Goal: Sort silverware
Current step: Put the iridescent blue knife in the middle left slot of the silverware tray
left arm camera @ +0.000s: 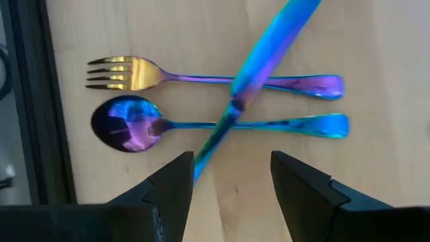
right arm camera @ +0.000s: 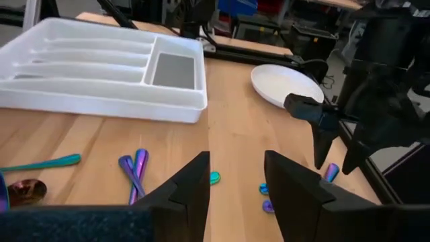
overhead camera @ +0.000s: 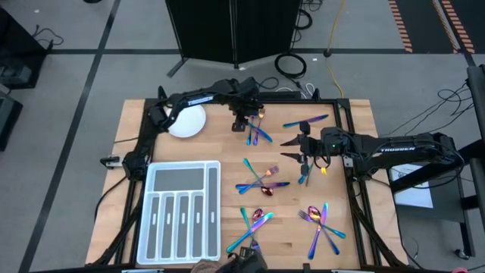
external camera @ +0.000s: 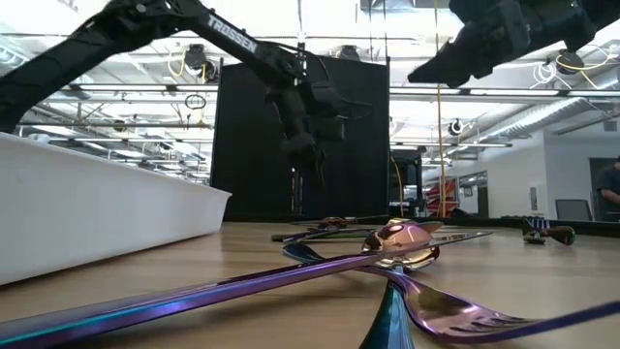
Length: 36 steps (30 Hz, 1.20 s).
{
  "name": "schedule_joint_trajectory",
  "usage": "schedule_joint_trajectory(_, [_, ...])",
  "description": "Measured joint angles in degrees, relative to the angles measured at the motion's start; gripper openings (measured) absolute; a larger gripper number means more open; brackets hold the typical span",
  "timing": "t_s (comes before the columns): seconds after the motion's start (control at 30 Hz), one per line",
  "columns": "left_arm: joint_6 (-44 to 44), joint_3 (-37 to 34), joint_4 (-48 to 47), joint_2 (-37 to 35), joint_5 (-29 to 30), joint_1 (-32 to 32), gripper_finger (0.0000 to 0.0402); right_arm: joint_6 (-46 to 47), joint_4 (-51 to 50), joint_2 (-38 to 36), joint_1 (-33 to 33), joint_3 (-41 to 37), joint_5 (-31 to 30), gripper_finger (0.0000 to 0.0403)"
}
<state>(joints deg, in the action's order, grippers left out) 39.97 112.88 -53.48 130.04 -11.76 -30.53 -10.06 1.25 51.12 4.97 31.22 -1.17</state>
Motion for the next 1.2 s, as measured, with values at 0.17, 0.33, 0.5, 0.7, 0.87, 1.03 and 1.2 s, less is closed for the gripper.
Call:
schedule_joint_trajectory(0.17, [1.42, 1.1, 0.22, 2.61, 3.01, 0.02, 0.02, 0.66, -0.1, 0.02, -0.02, 0.0, 0.02, 0.013])
schedule_joint_trajectory(0.33, [1.49, 1.19, 0.38, 4.19, 3.03, 0.17, 0.02, 1.46, -1.06, 0.02, -0.02, -0.02, 0.02, 0.013])
schedule_joint_trajectory(0.5, [1.46, 1.22, 1.58, 5.63, 3.14, 0.23, 0.02, 1.48, -1.22, 0.02, -0.02, -0.02, 0.02, 0.013])
schedule_joint_trajectory(0.7, [1.33, 1.22, 2.88, 6.1, 3.27, 0.29, 0.02, 1.48, -1.18, 0.02, -0.02, -0.02, 0.02, 0.013])
schedule_joint_trajectory(0.87, [1.34, 1.22, 3.13, 7.0, 3.5, 0.35, 0.02, 1.48, -1.15, 0.02, -0.04, -0.02, 0.02, 0.013])
schedule_joint_trajectory(1.03, [1.23, 1.24, 2.74, 7.67, 4.54, 0.58, 0.02, 1.48, -1.07, 0.02, -0.04, -0.04, 0.0, 0.013])
schedule_joint_trajectory(1.2, [0.91, 1.24, 2.28, 7.67, 4.84, 0.69, 0.0196, 1.48, -0.98, 0.02, -0.04, -0.04, 0.02, 0.013])
